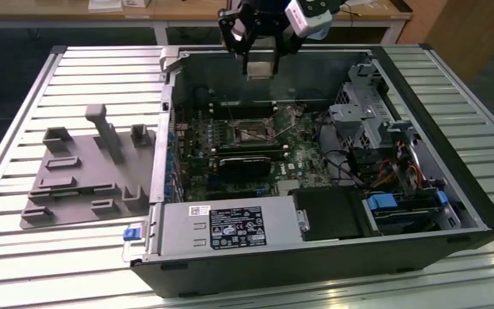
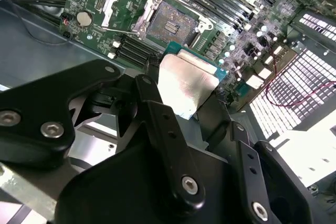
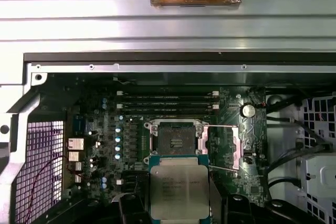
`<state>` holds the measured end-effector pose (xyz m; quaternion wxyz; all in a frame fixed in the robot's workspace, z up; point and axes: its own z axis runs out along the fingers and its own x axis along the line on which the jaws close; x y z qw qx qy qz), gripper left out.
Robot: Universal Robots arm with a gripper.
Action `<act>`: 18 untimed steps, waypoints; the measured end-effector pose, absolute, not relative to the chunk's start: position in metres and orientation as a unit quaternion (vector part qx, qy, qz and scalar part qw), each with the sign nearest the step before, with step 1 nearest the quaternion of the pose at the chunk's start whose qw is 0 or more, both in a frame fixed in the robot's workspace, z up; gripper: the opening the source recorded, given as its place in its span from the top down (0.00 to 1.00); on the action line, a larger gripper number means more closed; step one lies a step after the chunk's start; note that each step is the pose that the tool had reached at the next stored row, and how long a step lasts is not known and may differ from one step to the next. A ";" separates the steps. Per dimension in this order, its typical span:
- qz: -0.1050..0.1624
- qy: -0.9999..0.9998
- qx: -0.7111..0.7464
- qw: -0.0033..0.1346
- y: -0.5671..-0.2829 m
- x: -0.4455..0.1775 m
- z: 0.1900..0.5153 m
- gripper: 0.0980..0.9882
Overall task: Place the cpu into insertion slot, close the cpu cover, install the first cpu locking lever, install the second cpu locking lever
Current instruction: 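Place the cpu into insertion slot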
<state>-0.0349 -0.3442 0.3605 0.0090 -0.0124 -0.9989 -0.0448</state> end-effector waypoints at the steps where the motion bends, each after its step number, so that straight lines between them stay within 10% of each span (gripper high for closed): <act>1: -0.045 -0.999 -0.012 0.009 -0.344 -0.035 0.359 0.51; 18: -0.045 -0.999 -0.012 0.006 -0.344 -0.035 0.330 0.51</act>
